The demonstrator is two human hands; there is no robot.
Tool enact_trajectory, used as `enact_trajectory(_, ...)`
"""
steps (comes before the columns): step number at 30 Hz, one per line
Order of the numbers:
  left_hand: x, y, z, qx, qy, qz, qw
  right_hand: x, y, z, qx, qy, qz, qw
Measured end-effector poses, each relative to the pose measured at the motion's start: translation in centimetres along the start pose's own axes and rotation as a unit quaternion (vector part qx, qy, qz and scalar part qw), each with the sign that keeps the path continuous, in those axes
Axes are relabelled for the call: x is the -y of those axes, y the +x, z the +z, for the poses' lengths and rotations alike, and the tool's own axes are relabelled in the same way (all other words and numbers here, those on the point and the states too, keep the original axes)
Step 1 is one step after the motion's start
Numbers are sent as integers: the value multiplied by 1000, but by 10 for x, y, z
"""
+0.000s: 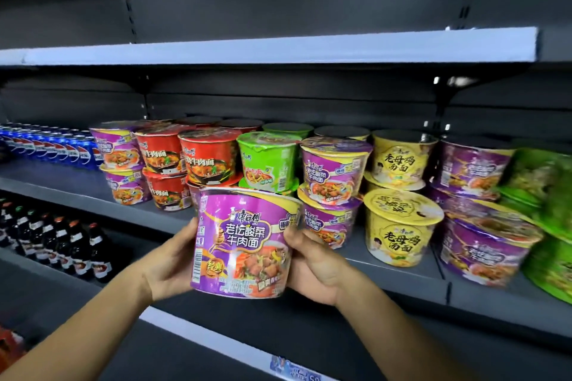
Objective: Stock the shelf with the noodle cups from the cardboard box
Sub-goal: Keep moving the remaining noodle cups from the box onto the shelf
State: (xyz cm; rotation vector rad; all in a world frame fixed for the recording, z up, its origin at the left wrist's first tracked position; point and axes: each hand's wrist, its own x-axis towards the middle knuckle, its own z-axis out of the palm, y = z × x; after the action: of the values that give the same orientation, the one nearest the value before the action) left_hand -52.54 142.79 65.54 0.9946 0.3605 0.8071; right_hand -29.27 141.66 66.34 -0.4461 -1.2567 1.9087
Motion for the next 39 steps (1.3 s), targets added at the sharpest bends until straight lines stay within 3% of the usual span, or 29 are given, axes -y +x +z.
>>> enact_trajectory(3, 9, 9, 27, 4, -11, 10, 1000, 7, -18, -5, -16, -23, -19, 999)
enact_trajectory(6, 15, 12, 37, -94, 42, 18, 995, 12, -30, -8, -44, -28, -27, 998)
enact_trajectory(23, -3, 52, 82, -169, 179, 48, 968, 41, -69, -4, -218, -57, -116, 967)
enact_trajectory(31, 3, 92, 139, -100, 250, 92, 959, 86, -107, -17, -290, -113, -183, 932)
enact_trajectory(39, 24, 159, 202, -53, 319, 123, 938, 140, -158, -66, -289, -140, -242, 915)
